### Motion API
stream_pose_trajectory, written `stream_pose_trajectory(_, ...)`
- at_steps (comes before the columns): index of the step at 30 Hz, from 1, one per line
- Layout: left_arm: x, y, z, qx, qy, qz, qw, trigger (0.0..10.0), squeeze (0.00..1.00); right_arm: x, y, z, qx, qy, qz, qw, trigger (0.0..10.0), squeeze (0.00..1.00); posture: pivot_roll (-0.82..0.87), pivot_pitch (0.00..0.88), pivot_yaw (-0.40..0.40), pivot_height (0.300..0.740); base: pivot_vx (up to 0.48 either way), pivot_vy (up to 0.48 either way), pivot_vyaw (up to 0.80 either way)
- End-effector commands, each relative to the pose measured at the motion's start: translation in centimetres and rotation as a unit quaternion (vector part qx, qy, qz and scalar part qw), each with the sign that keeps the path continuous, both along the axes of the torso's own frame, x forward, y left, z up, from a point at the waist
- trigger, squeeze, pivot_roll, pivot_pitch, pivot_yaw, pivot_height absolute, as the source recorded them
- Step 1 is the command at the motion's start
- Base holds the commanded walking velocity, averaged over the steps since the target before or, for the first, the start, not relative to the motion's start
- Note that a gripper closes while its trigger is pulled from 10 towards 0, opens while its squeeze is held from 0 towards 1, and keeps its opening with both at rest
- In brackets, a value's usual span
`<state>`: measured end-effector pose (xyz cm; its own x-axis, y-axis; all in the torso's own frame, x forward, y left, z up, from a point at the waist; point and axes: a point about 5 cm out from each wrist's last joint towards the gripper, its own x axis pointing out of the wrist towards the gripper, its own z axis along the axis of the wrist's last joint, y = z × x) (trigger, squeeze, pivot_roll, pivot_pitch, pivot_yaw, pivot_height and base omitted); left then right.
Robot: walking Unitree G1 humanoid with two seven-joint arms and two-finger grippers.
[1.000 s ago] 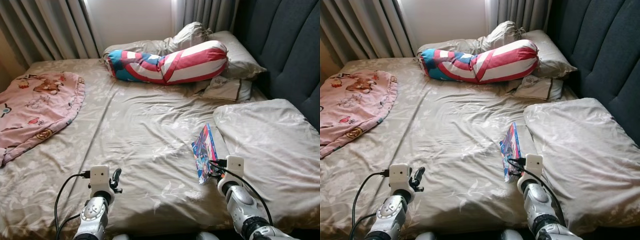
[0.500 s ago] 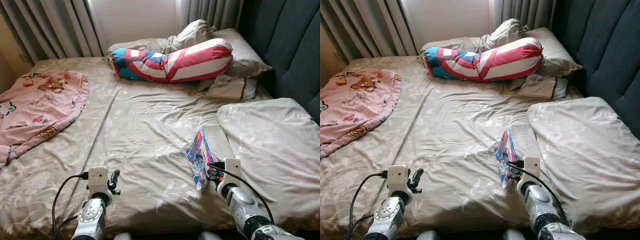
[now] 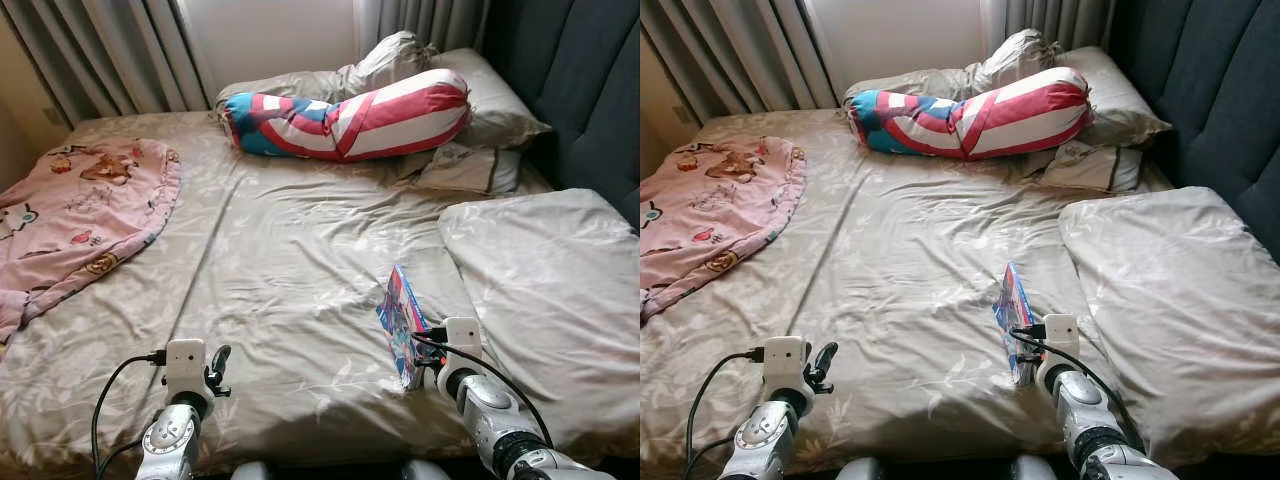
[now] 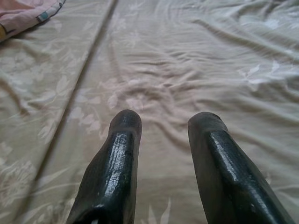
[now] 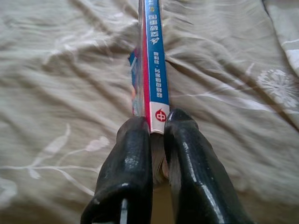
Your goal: Clean up the room
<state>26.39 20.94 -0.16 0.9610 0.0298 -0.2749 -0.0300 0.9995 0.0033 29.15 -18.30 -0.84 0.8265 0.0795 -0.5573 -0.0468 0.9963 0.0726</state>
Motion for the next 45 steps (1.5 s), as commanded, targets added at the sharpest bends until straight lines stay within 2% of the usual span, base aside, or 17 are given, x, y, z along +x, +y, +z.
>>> stream_pose_trajectory(1,-0.3,0.6,0.0,0.009,0.007,0.000,1.000,10.0,0.00,0.4,-0.4,0.4,-0.028,-0.004,-0.006,1.000,10.0,0.00,-0.02,0.053,0.079,0.650,0.000,0.000,0.00)
stream_pose_trajectory(11,-0.5,0.6,-0.1,0.011,0.010,-0.005,1.000,10.0,0.00,-0.2,-2.5,0.1,-0.055,0.004,-0.051,0.997,10.0,0.00,-0.02,0.054,0.086,0.650,0.000,0.000,0.00)
stream_pose_trajectory(17,-0.5,0.5,-0.2,0.011,0.013,-0.006,1.000,10.0,0.00,-0.2,-2.6,0.2,-0.065,0.003,-0.050,0.997,10.0,0.00,-0.02,0.048,0.085,0.650,0.000,0.000,0.00)
stream_pose_trajectory(20,-0.5,0.5,-0.2,0.010,0.014,-0.006,1.000,10.0,0.00,0.0,-2.5,0.4,-0.090,0.000,-0.029,0.995,10.0,0.00,-0.02,0.046,0.085,0.650,0.000,0.000,0.00)
stream_pose_trajectory(21,-0.5,0.5,-0.2,0.010,0.014,-0.005,1.000,10.0,0.00,0.1,-2.4,0.5,-0.085,-0.002,-0.030,0.996,10.0,0.05,-0.02,0.047,0.084,0.650,0.000,0.000,0.00)
stream_pose_trajectory(22,-0.5,0.5,-0.2,0.010,0.014,-0.005,1.000,10.0,0.00,0.2,-2.3,0.5,-0.083,-0.003,-0.031,0.996,10.0,0.05,-0.02,0.047,0.084,0.650,0.000,0.000,0.00)
stream_pose_trajectory(23,-0.5,0.5,-0.2,0.010,0.014,-0.005,1.000,10.0,0.00,0.2,-2.3,0.5,-0.083,-0.003,-0.031,0.996,10.0,0.12,-0.02,0.047,0.084,0.650,0.000,0.000,0.00)
stream_pose_trajectory(24,-0.5,0.5,-0.2,0.010,0.014,-0.004,1.000,10.0,0.00,0.2,-2.3,0.5,-0.083,-0.003,-0.032,0.996,10.0,0.55,-0.02,0.046,0.083,0.650,0.000,0.000,0.00)
stream_pose_trajectory(26,-0.4,0.6,-0.1,0.010,0.013,-0.004,1.000,10.0,0.00,0.5,-2.4,0.8,-0.089,-0.010,-0.034,0.995,10.0,0.83,-0.02,0.046,0.083,0.650,0.000,0.000,0.00)
stream_pose_trajectory(30,-0.4,0.6,-0.1,0.009,0.012,-0.005,1.000,10.0,0.00,1.1,-3.0,1.6,-0.106,-0.029,-0.050,0.993,10.0,0.85,-0.02,0.046,0.083,0.650,0.000,0.000,0.00)
stream_pose_trajectory(31,-0.4,0.5,-0.1,0.009,0.012,-0.006,1.000,10.0,0.00,1.3,-3.2,1.9,-0.120,-0.035,-0.054,0.991,10.0,1.00,-0.02,0.046,0.083,0.650,0.000,0.000,0.00)
stream_pose_trajectory(36,-0.3,0.2,0.0,0.005,0.012,-0.007,1.000,10.0,0.00,1.9,-4.8,3.1,-0.151,-0.056,-0.099,0.982,10.0,1.00,-0.02,0.047,0.081,0.650,0.000,0.000,0.00)
stream_pose_trajectory(37,-0.3,0.2,-0.1,0.005,0.013,-0.007,1.000,10.0,0.00,1.9,-5.0,3.2,-0.152,-0.059,-0.106,0.981,10.0,0.94,-0.02,0.047,0.081,0.650,0.000,0.000,0.00)
stream_pose_trajectory(39,-0.3,0.1,-0.1,0.004,0.013,-0.007,1.000,10.0,0.00,2.0,-5.1,3.3,-0.152,-0.061,-0.110,0.980,10.0,0.94,-0.02,0.047,0.081,0.650,0.000,0.000,0.00)
stream_pose_trajectory(40,-0.3,0.1,-0.1,0.004,0.014,-0.008,1.000,10.0,0.00,2.0,-5.3,3.5,-0.155,-0.065,-0.115,0.979,10.0,0.00,-0.02,0.047,0.081,0.650,0.000,0.000,0.00)
stream_pose_trajectory(44,-0.3,0.0,-0.2,0.003,0.015,-0.008,1.000,10.0,0.00,2.1,-5.0,3.5,-0.147,-0.071,-0.113,0.980,10.0,0.00,-0.03,0.046,0.078,0.650,0.000,0.000,0.00)
stream_pose_trajectory(45,-0.3,-0.1,-0.2,0.002,0.017,-0.008,1.000,10.0,0.00,2.2,-4.1,3.4,-0.123,-0.080,-0.097,0.984,10.0,0.00,-0.04,0.043,0.074,0.650,0.000,0.000,0.00)
